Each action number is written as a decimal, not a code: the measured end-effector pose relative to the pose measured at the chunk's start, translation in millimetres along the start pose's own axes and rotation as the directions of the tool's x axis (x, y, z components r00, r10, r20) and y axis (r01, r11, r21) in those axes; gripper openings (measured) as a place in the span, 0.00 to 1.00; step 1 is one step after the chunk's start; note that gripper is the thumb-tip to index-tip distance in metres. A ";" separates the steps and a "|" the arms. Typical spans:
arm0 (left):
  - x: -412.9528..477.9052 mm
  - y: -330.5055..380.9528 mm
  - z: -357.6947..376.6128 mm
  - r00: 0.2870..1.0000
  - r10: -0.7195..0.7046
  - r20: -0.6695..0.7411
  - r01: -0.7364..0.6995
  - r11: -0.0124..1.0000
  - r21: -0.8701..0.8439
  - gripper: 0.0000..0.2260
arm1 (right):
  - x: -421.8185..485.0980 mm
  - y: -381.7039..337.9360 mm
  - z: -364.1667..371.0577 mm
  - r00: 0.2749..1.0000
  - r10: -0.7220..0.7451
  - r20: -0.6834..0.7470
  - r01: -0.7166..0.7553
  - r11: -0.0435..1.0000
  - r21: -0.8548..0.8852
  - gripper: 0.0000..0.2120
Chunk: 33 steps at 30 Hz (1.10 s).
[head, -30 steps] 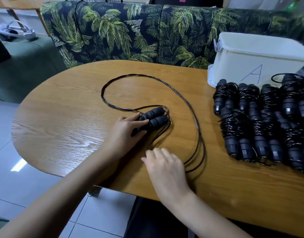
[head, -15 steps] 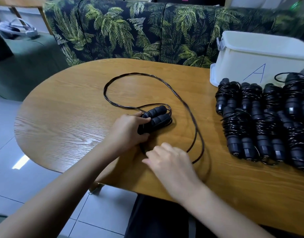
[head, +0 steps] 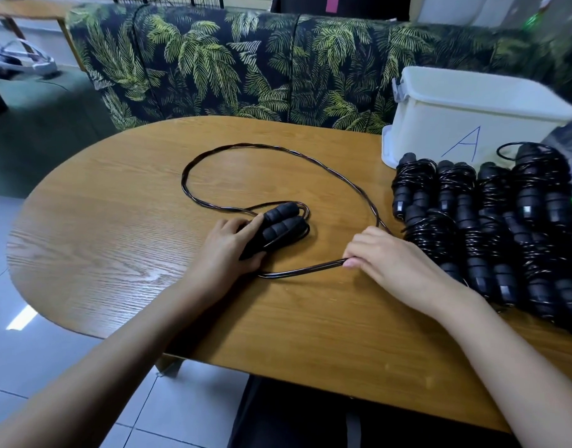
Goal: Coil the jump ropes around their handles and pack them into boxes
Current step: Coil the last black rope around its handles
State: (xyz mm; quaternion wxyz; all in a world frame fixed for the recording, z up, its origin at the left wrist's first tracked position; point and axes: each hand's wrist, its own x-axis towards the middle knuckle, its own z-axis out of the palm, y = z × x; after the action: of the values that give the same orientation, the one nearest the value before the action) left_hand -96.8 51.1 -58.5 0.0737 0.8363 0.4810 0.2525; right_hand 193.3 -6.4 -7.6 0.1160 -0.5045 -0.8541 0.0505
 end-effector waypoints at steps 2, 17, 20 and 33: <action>3.3 -2.0 -6.7 1.000 -0.004 -0.020 0.003 0.998 -0.060 0.29 | 3.0 5.5 -0.8 0.999 0.029 0.029 -0.031 0.997 0.073 0.12; 0.6 70.5 -60.3 0.821 0.560 0.114 -0.571 0.811 0.131 0.28 | 77.3 11.4 -58.1 0.954 0.298 0.028 -0.284 0.872 0.400 0.13; -2.8 84.0 -55.5 0.875 0.472 0.111 -0.475 0.790 0.388 0.42 | 89.5 -5.6 -72.3 0.956 0.289 -0.044 -0.251 0.890 0.381 0.13; 10.7 78.7 -45.9 0.999 0.040 -0.014 -0.031 0.910 0.413 0.41 | 15.7 -83.3 -42.6 0.941 0.318 -0.117 -0.199 0.798 0.568 0.12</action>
State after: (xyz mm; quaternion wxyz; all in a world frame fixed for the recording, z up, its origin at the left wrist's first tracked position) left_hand -54.7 13.2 13.7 -0.1144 0.8388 0.5091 0.1555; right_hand 125.8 -34.5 53.0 0.3357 -0.5647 -0.7093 0.2556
